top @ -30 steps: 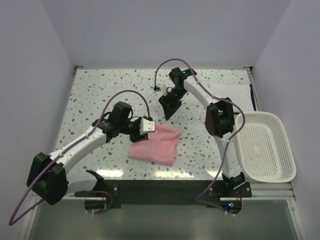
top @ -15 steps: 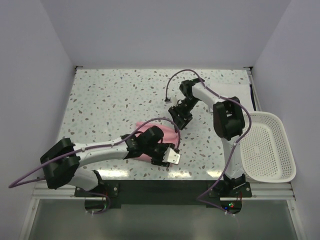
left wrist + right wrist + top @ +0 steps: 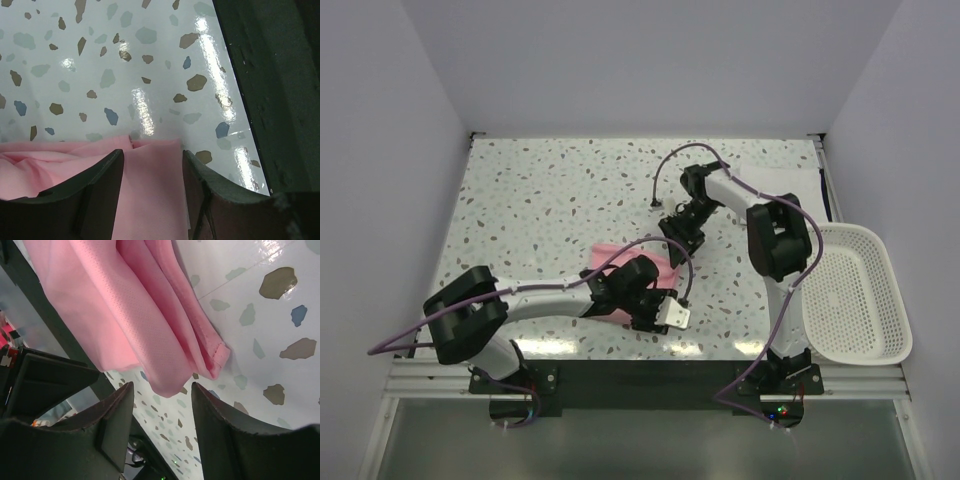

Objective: Fold and stack the t-shirts
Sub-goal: Fold the tshirt

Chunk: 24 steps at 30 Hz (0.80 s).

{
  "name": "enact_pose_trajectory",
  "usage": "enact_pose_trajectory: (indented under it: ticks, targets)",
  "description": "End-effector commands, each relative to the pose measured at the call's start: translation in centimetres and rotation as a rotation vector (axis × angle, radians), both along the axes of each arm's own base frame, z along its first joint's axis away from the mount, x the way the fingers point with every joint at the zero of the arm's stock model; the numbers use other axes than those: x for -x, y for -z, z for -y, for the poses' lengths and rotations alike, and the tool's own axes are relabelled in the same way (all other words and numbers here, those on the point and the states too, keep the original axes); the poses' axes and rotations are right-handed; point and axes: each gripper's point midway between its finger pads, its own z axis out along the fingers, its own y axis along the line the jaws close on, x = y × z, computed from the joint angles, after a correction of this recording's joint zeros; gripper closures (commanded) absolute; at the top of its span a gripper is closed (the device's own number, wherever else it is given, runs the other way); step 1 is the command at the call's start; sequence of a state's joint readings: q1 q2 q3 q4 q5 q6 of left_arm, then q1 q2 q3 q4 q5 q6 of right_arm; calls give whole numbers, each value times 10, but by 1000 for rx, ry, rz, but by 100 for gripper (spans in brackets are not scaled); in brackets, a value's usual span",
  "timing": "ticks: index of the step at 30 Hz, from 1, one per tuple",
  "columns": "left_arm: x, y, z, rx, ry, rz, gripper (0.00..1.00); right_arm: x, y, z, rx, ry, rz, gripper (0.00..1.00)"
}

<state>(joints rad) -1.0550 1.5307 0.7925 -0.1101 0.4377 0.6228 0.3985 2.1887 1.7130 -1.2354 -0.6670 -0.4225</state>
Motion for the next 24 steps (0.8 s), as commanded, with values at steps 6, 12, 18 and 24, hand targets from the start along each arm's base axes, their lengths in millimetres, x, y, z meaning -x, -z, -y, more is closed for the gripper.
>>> enact_pose_trajectory:
  ticks: [6, 12, 18, 24]
  targets:
    - [10, 14, 11, 4, 83, 16, 52, -12, 0, -6, -19, -9, 59, 60]
    - [13, 18, 5, -13, 89, 8, 90, -24, -3, -9, -14, -9, 99, 96]
    - [19, 17, 0, -11, 102, -2, 100, -36, -2, -2, 28, -12, 140, 100]
    - [24, 21, 1, -11, 109, -18, 100, -42, 10, 6, 86, -13, 142, 100]
